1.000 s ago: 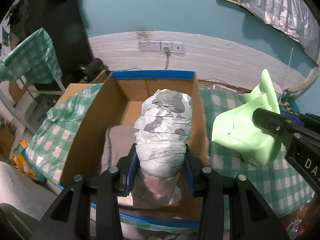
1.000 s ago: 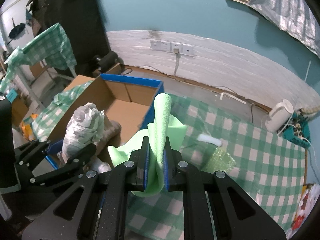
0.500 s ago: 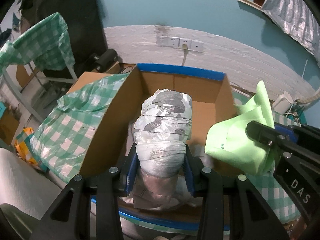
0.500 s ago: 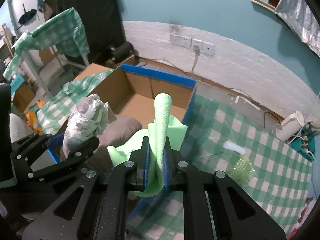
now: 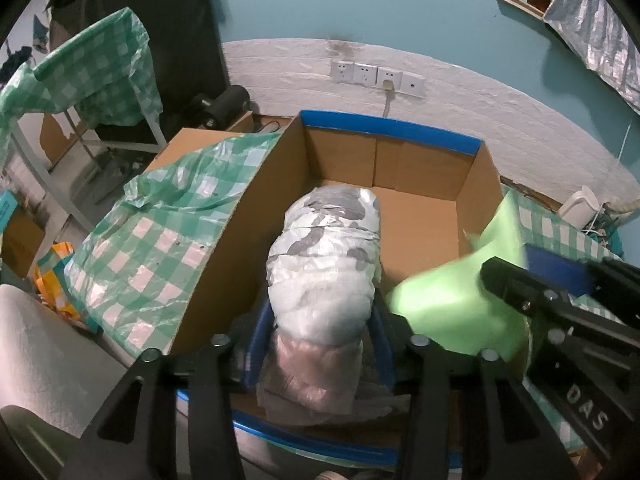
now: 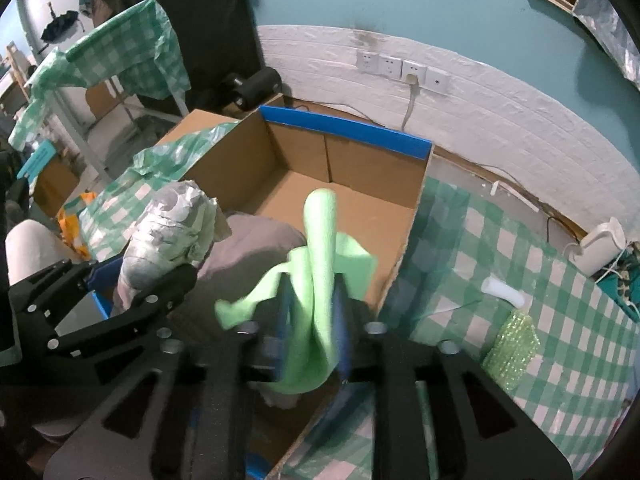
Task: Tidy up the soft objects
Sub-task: 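Carry the bundle and green cloth to the box and release both inside, then move both grippers back to the table toward the green mesh pad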
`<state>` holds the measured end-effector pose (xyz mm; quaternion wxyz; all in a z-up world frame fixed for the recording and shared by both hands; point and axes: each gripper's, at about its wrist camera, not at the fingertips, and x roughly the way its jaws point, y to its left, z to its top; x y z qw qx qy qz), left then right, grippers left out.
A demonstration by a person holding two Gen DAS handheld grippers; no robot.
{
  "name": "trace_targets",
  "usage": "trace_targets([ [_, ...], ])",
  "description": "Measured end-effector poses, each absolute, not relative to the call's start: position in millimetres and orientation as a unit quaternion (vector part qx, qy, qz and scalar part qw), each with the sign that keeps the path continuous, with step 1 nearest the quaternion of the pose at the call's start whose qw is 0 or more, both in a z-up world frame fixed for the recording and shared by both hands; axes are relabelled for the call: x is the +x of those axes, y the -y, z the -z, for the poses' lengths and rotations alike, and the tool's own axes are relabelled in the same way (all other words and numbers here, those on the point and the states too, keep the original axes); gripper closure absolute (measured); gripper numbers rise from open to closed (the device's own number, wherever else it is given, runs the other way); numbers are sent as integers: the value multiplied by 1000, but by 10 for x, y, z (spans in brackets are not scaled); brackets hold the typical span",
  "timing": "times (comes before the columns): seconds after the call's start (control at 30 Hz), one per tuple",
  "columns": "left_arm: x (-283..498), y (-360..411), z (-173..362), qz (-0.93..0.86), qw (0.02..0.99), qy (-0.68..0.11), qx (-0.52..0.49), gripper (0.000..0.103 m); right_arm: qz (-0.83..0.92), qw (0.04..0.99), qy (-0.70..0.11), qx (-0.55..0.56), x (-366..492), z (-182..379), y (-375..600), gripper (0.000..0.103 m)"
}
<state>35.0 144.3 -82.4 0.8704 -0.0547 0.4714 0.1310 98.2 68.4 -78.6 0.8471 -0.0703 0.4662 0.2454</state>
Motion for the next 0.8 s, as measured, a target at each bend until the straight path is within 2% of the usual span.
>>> trace_targets([
  [0.1, 355, -1478, 849, -138, 867, -475, -56, 41, -233, 854, -460, -69, 983, 769, -675, 50],
  [0.23, 338, -1492, 834, -139, 869, -472, -55, 34, -229, 857, -458, -56, 989, 746, -608, 47],
  [0.8, 316, -1112, 743, -100, 884, -457, -27, 29, -182, 866, -465, -15, 926, 749, 29, 41],
])
